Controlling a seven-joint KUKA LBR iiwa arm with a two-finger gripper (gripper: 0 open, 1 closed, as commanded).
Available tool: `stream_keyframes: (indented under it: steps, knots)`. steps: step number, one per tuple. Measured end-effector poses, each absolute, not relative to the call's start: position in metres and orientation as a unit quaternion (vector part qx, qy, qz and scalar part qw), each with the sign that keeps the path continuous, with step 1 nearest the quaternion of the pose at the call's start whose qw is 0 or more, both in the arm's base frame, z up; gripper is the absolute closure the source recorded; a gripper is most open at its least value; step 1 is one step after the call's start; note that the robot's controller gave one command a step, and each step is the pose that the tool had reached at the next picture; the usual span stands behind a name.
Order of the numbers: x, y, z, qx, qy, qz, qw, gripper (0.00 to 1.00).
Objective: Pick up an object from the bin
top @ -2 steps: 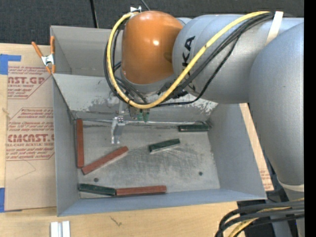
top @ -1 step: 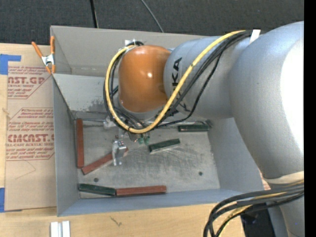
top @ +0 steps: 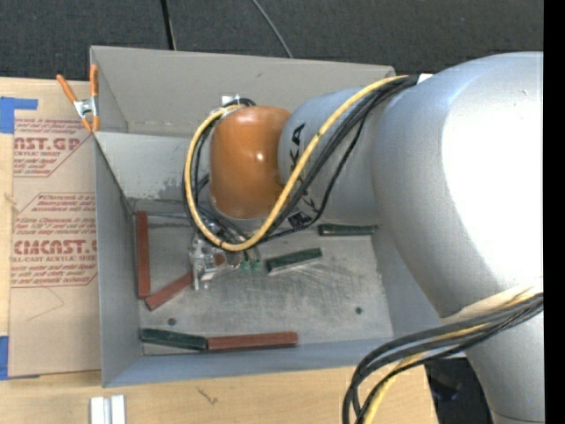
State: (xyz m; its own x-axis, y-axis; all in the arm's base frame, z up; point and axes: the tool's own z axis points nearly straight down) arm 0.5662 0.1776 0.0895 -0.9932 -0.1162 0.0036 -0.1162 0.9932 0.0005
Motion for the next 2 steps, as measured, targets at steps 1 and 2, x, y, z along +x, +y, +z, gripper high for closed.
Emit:
stream_keyframes:
  steps: [1, 2]
  knots:
    - [0.566, 0.178, 0.089, 0.058, -0.998, 0.000, 0.002, 1.00]
    - [0.563, 0.179, 0.265, 0.031, -1.000, 0.000, 0.001, 1.00]
